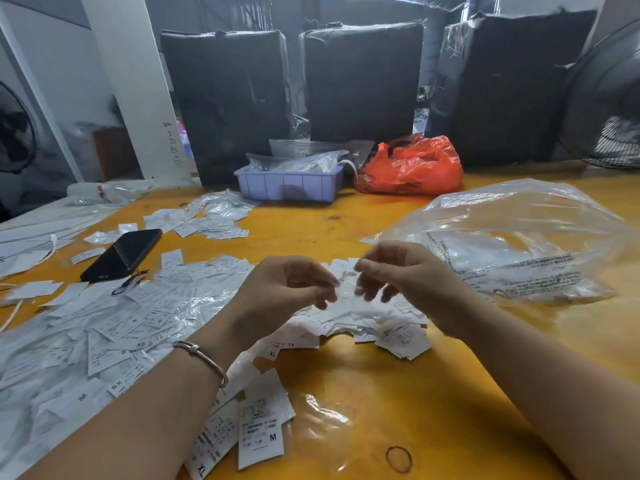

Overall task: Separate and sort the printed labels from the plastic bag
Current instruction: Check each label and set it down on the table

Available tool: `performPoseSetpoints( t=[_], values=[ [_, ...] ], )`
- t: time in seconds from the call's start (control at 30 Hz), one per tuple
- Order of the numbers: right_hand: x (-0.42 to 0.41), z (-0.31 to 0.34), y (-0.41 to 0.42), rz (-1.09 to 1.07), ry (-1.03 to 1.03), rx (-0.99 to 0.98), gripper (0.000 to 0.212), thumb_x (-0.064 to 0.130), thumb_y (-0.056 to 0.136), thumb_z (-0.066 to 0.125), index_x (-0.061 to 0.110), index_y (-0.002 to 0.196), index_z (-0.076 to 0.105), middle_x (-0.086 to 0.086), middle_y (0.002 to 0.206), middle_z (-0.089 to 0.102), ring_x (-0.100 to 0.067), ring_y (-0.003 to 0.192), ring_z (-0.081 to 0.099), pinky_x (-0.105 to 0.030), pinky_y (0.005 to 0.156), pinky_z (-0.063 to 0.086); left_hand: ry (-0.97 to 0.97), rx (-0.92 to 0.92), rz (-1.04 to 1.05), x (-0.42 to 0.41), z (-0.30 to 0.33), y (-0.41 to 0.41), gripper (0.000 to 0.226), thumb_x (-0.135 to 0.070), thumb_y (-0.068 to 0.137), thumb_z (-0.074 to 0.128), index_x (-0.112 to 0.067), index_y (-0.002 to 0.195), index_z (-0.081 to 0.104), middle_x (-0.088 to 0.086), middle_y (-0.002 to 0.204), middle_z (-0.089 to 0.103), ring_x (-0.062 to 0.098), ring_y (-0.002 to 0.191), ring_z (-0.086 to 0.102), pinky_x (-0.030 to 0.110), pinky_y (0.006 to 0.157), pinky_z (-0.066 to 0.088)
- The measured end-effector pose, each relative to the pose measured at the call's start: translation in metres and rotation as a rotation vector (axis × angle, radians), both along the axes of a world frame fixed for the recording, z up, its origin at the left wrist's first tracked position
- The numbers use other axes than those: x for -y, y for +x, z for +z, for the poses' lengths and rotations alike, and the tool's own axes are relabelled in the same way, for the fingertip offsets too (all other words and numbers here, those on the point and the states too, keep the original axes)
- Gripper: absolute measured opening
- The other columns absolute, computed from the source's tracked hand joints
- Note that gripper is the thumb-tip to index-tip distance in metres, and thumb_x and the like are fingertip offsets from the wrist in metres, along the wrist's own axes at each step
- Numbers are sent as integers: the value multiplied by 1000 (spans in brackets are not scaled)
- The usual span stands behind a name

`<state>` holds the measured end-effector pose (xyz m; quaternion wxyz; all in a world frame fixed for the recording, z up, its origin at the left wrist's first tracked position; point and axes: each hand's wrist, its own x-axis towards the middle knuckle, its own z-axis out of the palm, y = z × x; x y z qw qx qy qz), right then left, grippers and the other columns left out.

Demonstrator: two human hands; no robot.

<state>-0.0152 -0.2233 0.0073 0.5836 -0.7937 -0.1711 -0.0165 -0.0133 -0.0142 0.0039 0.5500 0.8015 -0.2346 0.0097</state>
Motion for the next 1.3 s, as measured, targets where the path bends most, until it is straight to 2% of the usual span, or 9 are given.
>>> performPoseSetpoints(
  t=[0.13,0.27,0.53,0.63,0.7,0.9,1.0,1.13,1.3],
  values=[
    [10,0,5,-185,-374,280,15,3,81,64,13,91,69,5,85,71,-8,82,65,-28,75,53,-37,-9,70,-2,-3,4,5,1,85,68,-1,88,72,11,76,74,16,68,69,20,66,55],
    [14,-3,4,-62,-610,238,35,28,69,80,27,102,70,18,101,65,2,96,57,-18,82,46,-32,-18,93,-3,-2,5,1,-3,85,69,-3,86,70,8,77,75,16,69,70,19,64,54],
    [13,-5,5,-45,-599,256,17,19,75,79,13,90,73,4,87,72,-2,81,65,-19,75,51,-46,-51,98,-2,0,4,14,0,79,74,3,87,63,10,79,75,22,72,71,19,65,54],
    [13,-6,7,-91,-589,289,8,10,80,71,12,86,75,1,84,73,-7,78,66,-32,79,55,-46,-44,129,-3,-1,4,15,3,78,74,-3,89,66,10,80,74,17,73,70,20,69,55],
    [13,-7,8,-134,-564,296,12,4,80,67,11,87,75,-1,84,73,-12,79,67,-37,79,55,-31,-29,159,-4,-2,5,14,0,80,72,-10,89,69,5,79,73,11,73,68,19,69,54],
    [14,-12,11,-117,-583,293,7,10,79,73,9,86,74,-4,84,72,-13,78,67,-39,76,55,-19,-16,213,-4,-2,6,6,-13,85,70,-15,82,74,-1,77,72,10,73,62,26,72,52],
    [15,-7,13,-235,-334,294,5,6,83,67,4,85,72,-6,80,73,-19,74,69,-31,71,57,-8,-19,184,-2,-1,5,10,-13,92,62,-9,89,71,5,84,73,13,76,68,21,67,54],
    [21,4,9,-161,159,46,3,1,88,60,2,88,63,-11,76,73,-24,68,71,-25,58,56,-67,-84,116,0,1,3,14,-7,97,52,2,96,62,11,81,74,24,66,72,27,60,56],
    [19,8,7,-112,300,-52,10,0,81,67,3,90,63,-16,81,73,-27,71,71,-26,59,55,-49,-66,57,0,1,3,9,1,96,52,2,97,61,11,79,74,24,66,72,28,62,57]
  ],
)
